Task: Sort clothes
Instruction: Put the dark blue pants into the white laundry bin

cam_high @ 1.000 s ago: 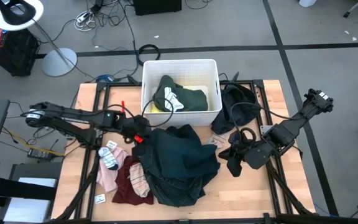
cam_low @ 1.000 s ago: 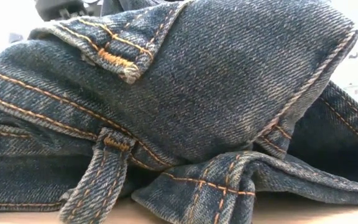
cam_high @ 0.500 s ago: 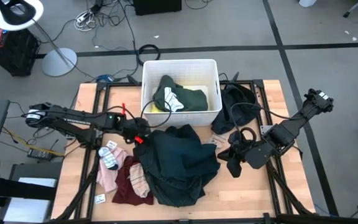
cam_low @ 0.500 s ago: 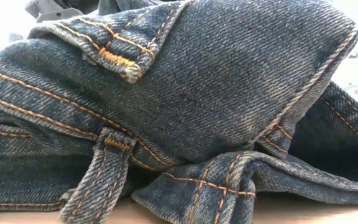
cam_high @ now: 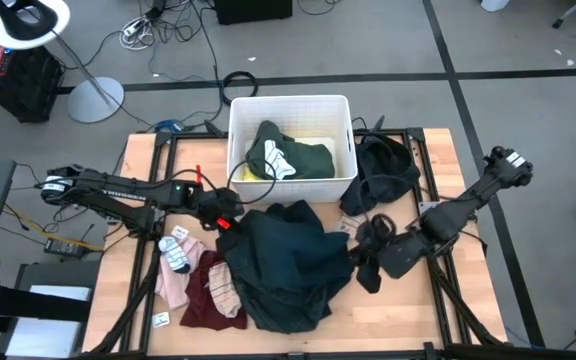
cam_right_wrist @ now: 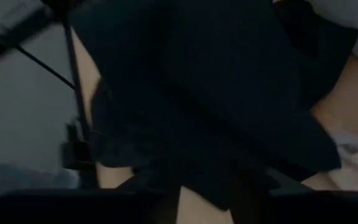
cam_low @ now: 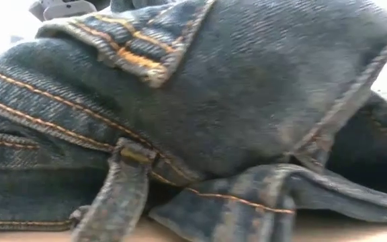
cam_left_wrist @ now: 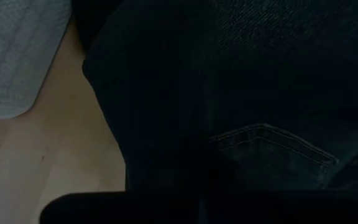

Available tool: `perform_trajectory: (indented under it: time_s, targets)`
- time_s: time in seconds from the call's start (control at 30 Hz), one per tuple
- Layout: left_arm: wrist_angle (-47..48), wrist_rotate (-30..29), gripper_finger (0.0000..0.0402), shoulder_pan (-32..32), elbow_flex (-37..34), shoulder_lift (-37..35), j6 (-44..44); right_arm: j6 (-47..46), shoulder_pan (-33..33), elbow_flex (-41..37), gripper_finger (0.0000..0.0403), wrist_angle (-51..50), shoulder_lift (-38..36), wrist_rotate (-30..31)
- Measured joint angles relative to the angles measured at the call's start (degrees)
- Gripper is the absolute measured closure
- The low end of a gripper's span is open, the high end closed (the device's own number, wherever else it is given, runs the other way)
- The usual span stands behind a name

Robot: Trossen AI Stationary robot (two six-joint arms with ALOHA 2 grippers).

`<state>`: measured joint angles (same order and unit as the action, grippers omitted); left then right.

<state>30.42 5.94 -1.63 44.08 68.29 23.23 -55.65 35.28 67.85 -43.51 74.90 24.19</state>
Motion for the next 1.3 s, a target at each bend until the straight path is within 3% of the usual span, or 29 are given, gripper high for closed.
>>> perform_trajectory:
  time_s: [0.37,0.7,0.87,1.07,1.3]
  targets:
    - [-0.9,2.7,0.0401,0.0,0.1,0.0,1.8,14.7,-3.3,0.0,0.0207,1.5,9.2,0.4]
    - [-1.4,4.6,0.0401,-0.4,0.1,0.0,2.9,25.1,-8.7,0.0,0.0198,9.5,17.4,0.6]
    - [-4.8,5.2,0.0401,-1.1,0.1,0.0,4.1,28.3,-11.5,0.0,0.0236,19.2,20.9,-3.3]
    - [-7.9,5.7,0.0401,-1.6,0.1,-0.1,5.6,29.0,-13.4,0.0,0.0384,23.3,21.5,-5.7]
    - [-5.9,6.0,0.0401,-2.2,5.0,-0.1,4.2,31.6,-14.4,0.3,0.0396,22.8,19.0,-5.8]
